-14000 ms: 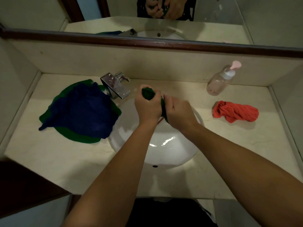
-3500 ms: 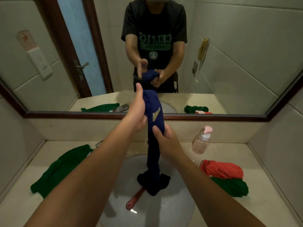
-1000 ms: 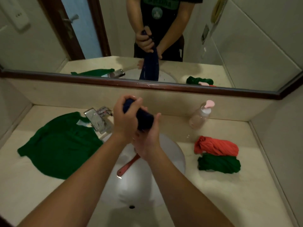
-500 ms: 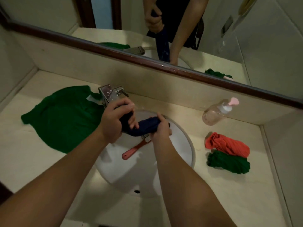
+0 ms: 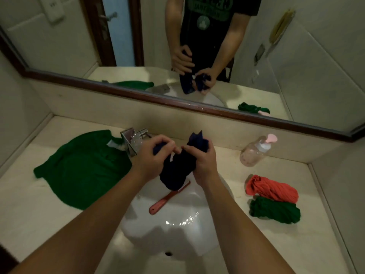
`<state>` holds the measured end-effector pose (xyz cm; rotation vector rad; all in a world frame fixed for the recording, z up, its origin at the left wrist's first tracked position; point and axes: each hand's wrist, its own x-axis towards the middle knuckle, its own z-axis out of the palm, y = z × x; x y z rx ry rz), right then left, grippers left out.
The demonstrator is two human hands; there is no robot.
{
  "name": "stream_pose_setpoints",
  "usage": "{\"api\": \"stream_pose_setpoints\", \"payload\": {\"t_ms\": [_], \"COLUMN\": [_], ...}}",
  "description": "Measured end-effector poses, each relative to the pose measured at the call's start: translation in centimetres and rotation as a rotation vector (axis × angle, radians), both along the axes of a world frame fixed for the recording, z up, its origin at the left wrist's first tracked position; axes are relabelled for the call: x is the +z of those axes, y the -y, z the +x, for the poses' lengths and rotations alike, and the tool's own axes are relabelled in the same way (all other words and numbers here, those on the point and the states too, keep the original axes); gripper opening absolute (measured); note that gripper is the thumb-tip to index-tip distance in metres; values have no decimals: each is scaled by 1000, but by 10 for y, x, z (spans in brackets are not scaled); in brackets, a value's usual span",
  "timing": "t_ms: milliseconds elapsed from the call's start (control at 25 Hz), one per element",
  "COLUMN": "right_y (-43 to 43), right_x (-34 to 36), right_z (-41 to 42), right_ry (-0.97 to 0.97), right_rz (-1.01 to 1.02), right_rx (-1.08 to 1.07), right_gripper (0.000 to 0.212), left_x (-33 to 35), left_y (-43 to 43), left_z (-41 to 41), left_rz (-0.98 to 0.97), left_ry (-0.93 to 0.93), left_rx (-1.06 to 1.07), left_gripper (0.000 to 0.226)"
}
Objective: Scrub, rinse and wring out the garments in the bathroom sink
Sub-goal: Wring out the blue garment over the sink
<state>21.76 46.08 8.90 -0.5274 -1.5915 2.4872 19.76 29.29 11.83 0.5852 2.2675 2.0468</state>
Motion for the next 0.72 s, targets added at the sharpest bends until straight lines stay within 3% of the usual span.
{"api": "stream_pose_setpoints", "payload": {"t_ms": [120, 200, 280, 360, 440, 560, 640, 720], "right_y": [-2, -8, -13, -13, -15, -27, -39, -52], "right_x": [47, 71, 89, 100, 110, 118, 109, 89], "right_z": [13, 19, 23, 24, 24, 25, 28, 35], "right_ry": [-154, -216, -218, -195, -132, -16, -9, -8], "right_rz": [47, 75, 90, 10, -84, -100, 0, 193], "right_rx": [112, 151, 173, 164, 168, 207, 183, 207], "right_gripper": [37, 50, 62, 60, 43, 78, 68, 65], "left_x": [20, 42, 57, 61, 68, 71, 70, 66], "left_y": [-30, -46, -60, -72, -81, -88, -91, -92], "left_z": [-1, -4, -4, -1, 4, 2, 1, -2], "left_rz": [94, 210, 210, 169, 183, 179, 188, 300], "left_ry": [-50, -48, -116, -132, 66, 228, 259, 407], "left_rx": [141, 188, 163, 49, -68, -37, -6, 49], "left_gripper": [21, 18, 17, 25, 25, 30, 28, 26]}}
